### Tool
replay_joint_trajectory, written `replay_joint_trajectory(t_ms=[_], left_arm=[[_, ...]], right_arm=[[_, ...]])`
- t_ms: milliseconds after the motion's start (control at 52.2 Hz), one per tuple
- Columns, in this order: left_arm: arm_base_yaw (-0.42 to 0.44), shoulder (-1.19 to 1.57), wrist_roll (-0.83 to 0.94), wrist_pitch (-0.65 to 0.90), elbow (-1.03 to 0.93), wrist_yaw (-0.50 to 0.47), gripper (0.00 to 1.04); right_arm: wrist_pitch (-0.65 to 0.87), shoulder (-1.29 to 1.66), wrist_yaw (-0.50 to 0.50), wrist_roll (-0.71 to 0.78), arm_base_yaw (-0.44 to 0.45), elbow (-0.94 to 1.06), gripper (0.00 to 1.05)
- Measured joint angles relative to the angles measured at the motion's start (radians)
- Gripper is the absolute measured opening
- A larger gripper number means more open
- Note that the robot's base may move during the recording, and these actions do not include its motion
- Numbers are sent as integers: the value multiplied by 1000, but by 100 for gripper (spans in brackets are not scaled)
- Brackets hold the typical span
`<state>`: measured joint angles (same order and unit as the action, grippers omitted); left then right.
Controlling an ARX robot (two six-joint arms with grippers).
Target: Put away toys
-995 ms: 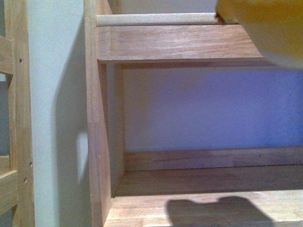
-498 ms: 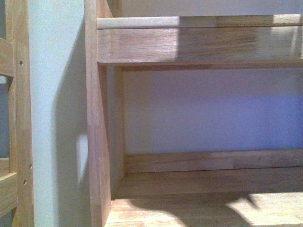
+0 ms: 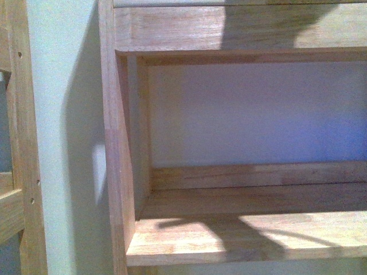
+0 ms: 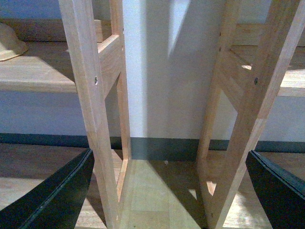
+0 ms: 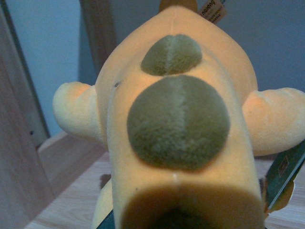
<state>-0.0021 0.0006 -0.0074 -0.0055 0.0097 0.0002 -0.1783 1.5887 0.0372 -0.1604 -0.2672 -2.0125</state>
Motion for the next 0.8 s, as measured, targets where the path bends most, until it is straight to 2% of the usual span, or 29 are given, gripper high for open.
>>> replay_joint_trajectory(t_ms=[211,459,613,804], left_arm=[[0,0,0,0,0,0,99],[0,0,0,0,0,0,99],[0,0,0,0,0,0,99],[0,0,0,0,0,0,99]], right_arm=[[-98,121,58,-132,1,-168,19],[-140,225,60,-222,-9,-299,19],[-168,298,61,-267,-53,-382,19],[-163,326,63,-300,-112,-385,19]])
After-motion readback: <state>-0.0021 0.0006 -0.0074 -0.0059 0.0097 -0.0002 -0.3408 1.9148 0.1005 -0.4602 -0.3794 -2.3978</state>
